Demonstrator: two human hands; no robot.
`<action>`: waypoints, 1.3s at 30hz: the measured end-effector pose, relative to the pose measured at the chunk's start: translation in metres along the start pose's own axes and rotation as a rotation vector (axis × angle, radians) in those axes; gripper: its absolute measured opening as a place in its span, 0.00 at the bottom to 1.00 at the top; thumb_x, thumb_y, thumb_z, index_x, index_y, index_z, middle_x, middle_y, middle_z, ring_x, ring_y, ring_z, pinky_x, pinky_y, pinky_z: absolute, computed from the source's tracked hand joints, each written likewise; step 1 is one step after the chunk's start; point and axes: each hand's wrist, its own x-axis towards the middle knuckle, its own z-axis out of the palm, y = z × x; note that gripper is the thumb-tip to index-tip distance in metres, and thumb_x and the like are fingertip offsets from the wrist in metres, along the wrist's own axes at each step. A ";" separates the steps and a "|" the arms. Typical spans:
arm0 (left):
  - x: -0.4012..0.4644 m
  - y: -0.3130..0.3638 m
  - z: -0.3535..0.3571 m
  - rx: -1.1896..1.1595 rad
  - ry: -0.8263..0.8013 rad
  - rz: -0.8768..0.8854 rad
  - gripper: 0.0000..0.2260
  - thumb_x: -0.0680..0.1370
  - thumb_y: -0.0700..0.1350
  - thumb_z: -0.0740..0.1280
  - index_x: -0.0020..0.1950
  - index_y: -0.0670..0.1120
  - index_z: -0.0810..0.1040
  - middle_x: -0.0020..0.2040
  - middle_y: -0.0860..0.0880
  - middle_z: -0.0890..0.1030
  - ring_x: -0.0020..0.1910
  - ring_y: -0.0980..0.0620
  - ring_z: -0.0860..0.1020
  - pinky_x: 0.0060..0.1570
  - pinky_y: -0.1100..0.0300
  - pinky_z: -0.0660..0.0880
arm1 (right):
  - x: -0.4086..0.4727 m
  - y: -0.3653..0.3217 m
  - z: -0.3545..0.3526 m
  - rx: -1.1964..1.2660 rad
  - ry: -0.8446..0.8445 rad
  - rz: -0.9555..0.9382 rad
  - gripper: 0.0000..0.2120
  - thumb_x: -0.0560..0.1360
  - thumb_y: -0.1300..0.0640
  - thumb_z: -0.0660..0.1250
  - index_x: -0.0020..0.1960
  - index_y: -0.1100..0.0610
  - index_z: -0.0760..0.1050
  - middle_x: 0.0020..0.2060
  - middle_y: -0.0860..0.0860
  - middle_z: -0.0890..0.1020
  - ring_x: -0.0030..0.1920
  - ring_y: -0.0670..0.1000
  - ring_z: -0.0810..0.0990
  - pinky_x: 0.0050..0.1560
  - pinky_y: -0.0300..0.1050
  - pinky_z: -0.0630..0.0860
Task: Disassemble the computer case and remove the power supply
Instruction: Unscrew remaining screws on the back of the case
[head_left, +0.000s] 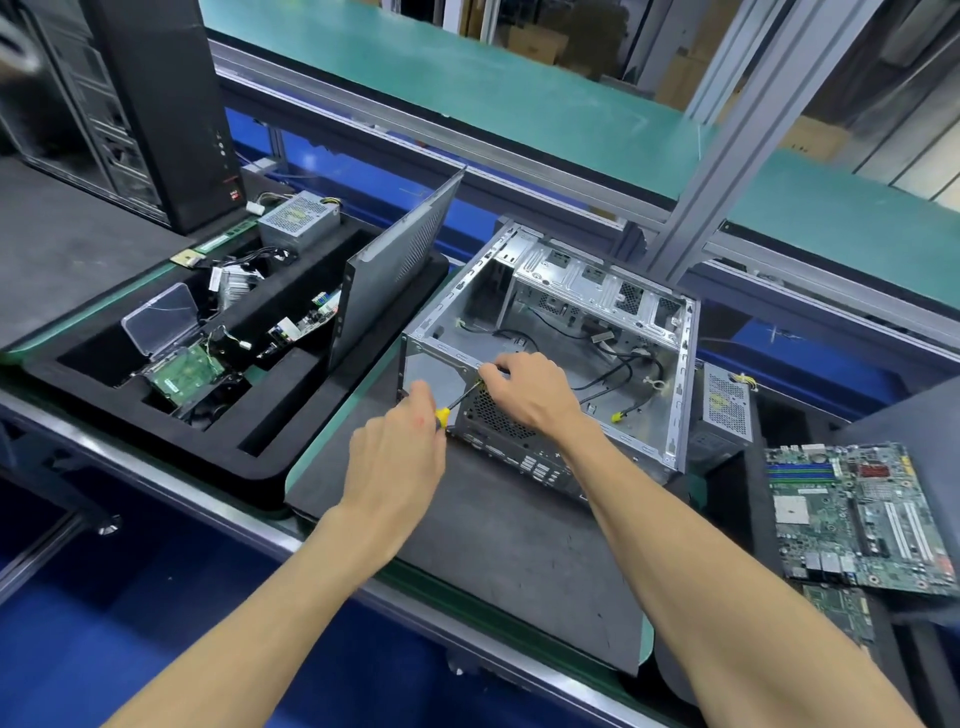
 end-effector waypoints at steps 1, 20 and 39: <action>0.003 0.003 -0.004 0.073 0.030 0.022 0.10 0.80 0.49 0.67 0.49 0.47 0.67 0.38 0.47 0.81 0.38 0.39 0.81 0.33 0.55 0.62 | 0.000 0.000 0.000 -0.001 0.002 0.003 0.24 0.72 0.43 0.51 0.37 0.61 0.73 0.30 0.57 0.78 0.31 0.54 0.70 0.33 0.45 0.66; 0.001 -0.006 -0.001 -0.181 -0.115 -0.135 0.13 0.80 0.50 0.68 0.49 0.47 0.64 0.44 0.47 0.79 0.38 0.42 0.73 0.35 0.51 0.66 | 0.000 -0.002 0.000 0.003 0.006 0.011 0.26 0.72 0.41 0.50 0.40 0.61 0.77 0.34 0.57 0.81 0.38 0.58 0.78 0.36 0.43 0.70; 0.001 -0.014 0.010 -0.405 -0.244 -0.298 0.18 0.77 0.59 0.68 0.51 0.49 0.63 0.40 0.52 0.77 0.41 0.46 0.77 0.36 0.52 0.67 | 0.000 -0.002 0.000 0.003 0.002 0.029 0.22 0.72 0.42 0.51 0.35 0.59 0.70 0.28 0.55 0.75 0.30 0.53 0.68 0.32 0.44 0.65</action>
